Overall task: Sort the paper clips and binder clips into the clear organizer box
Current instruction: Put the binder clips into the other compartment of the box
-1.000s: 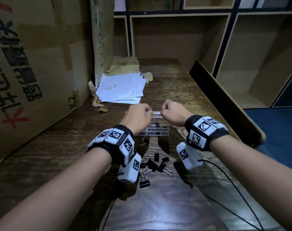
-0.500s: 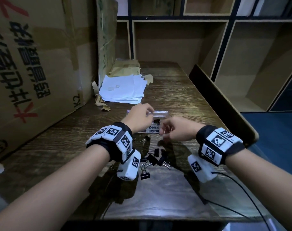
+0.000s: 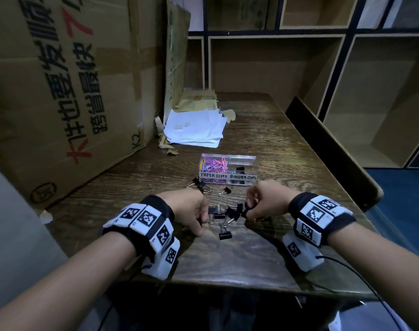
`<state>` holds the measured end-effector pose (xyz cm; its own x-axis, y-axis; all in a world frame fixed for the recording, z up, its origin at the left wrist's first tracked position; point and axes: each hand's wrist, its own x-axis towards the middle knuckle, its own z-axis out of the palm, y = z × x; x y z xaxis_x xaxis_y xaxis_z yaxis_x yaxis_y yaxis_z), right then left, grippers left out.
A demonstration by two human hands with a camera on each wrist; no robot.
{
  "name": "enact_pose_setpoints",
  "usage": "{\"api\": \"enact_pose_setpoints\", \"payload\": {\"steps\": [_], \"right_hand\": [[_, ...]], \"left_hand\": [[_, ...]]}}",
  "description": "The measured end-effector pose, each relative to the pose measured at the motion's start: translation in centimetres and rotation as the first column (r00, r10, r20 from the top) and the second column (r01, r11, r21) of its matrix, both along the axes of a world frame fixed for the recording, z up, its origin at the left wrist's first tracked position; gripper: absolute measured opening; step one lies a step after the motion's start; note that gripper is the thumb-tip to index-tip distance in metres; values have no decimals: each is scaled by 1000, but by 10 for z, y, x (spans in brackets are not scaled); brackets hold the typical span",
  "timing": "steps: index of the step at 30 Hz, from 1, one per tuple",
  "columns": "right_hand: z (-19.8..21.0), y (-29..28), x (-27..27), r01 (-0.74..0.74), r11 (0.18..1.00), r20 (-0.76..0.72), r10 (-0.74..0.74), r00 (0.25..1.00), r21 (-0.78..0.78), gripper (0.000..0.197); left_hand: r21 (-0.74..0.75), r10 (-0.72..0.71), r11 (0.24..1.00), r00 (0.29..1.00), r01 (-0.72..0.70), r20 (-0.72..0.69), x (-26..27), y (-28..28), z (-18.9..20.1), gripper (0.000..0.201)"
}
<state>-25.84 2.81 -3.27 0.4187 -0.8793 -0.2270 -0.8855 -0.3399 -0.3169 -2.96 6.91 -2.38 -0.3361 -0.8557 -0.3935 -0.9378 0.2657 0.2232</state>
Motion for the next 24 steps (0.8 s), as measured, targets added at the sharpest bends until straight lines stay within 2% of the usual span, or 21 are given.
{"api": "enact_pose_setpoints", "payload": {"steps": [3,6,8,11,17,20,22,24], "right_hand": [[-3,-2,-2,11,1000,13,-11,1000,-21,28],[-7,-5,-5,13,1000,40,-13,999,-8,23],[-6,-7,-7,33,998,119,-38,992,51,20],[-2,-10,-10,55,995,161,-69,985,86,21],[-1,-20,-13,79,997,185,-80,979,16,27],[-4,-21,-11,119,987,249,-144,958,110,36],[-5,-19,-8,155,972,282,-200,938,176,38],[-7,-18,-4,140,975,270,-184,945,176,30]], "left_hand": [[-74,6,997,999,-8,-32,4,3,-3,21],[-101,71,991,991,-82,-116,5,0,-2,15],[-102,106,987,979,-125,-174,3,-4,-2,15],[-89,169,976,949,-199,-265,-1,-8,-3,19],[-117,246,943,890,-311,-384,0,-17,-7,30],[-118,239,946,897,-301,-370,1,-19,-11,31],[-142,205,956,932,-256,-298,2,-19,-15,26],[-189,151,964,970,-187,-189,4,-17,-19,22]]}}
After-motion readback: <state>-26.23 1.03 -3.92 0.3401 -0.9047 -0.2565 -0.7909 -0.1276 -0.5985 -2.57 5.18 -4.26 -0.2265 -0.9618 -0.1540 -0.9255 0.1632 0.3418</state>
